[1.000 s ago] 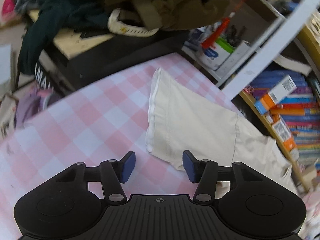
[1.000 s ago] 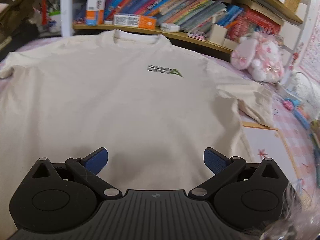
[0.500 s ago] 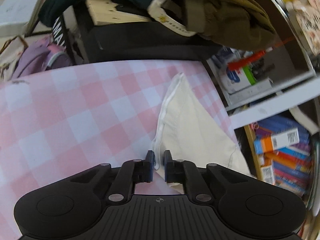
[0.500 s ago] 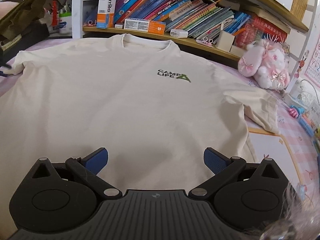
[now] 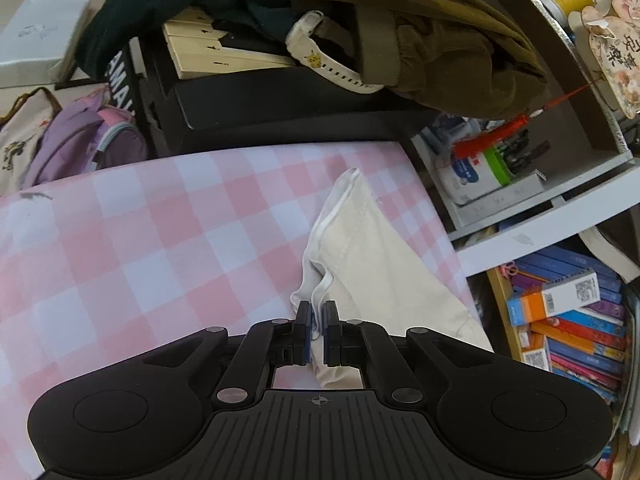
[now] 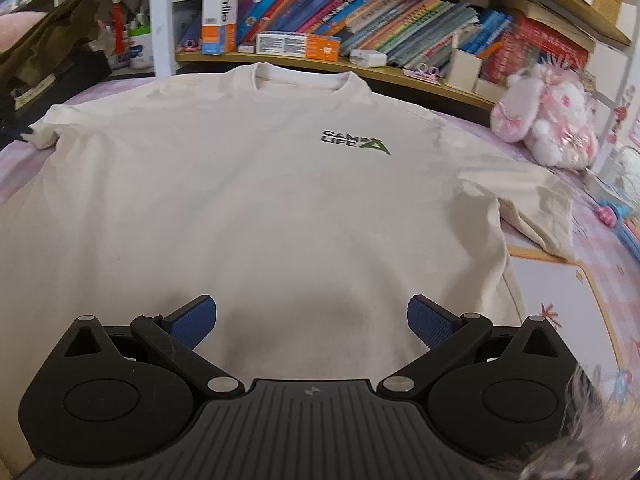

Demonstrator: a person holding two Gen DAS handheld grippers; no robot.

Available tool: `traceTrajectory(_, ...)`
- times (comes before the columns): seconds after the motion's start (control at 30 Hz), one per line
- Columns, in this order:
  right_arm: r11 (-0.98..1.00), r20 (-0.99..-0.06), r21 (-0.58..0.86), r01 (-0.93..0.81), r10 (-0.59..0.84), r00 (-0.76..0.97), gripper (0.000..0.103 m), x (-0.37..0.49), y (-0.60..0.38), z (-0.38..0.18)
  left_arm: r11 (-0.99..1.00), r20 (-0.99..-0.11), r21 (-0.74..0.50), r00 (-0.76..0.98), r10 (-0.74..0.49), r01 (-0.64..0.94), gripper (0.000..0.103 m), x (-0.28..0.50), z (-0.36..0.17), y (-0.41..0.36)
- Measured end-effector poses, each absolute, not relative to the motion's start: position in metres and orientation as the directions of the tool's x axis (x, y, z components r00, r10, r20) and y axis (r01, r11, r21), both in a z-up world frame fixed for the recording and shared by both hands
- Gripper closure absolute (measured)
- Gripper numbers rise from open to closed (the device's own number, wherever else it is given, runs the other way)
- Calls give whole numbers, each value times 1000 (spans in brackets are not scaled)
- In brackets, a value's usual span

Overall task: Fold clothes
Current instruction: 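Fold the held sleeve over onto the shirt body with the left gripper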

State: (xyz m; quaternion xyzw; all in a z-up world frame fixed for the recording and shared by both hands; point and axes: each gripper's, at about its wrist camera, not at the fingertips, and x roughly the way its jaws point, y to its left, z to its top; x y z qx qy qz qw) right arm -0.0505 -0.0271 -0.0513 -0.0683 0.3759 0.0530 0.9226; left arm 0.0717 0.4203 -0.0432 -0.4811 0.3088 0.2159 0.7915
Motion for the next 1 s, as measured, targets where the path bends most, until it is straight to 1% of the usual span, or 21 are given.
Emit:
traceTrajectory(0.13,975,-704,-75,-208,96,703,0,-48,-35,-54,510,-695,-586,714,83,-630,100,81,-27,407)
traceTrajectory(0.27,960,-695,-104,-260,117,710,0,-45,-43,-58,565,-688,-549,717,112,-616,100,88,-10,394)
traceTrajectory(0.4,942,-673,-122,-312,153,724,0,-41,-50,-61,559,-692,-544,711,124,-626,100,87,-10,390)
traceTrajectory(0.63,936,-683,10,-352,263,681,0,-28,-70,-67,568,-695,-526,705,143,-633,100,90,-9,382)
traceTrajectory(0.8,929,-664,10,-370,283,692,0,-24,-73,-68,601,-682,-498,710,175,-626,100,94,-1,371)
traceTrajectory(0.87,926,-659,10,-378,291,694,0,-25,-74,-69,668,-661,-470,732,167,-577,100,99,10,355)
traceTrajectory(0.93,923,-654,11,-386,298,695,0,-25,-75,-69,780,-644,-389,750,150,-491,100,107,23,328)
traceTrajectory(1.0,920,-652,11,-392,304,695,0,-26,-76,-69,920,-633,-248,770,84,-304,100,113,33,279)
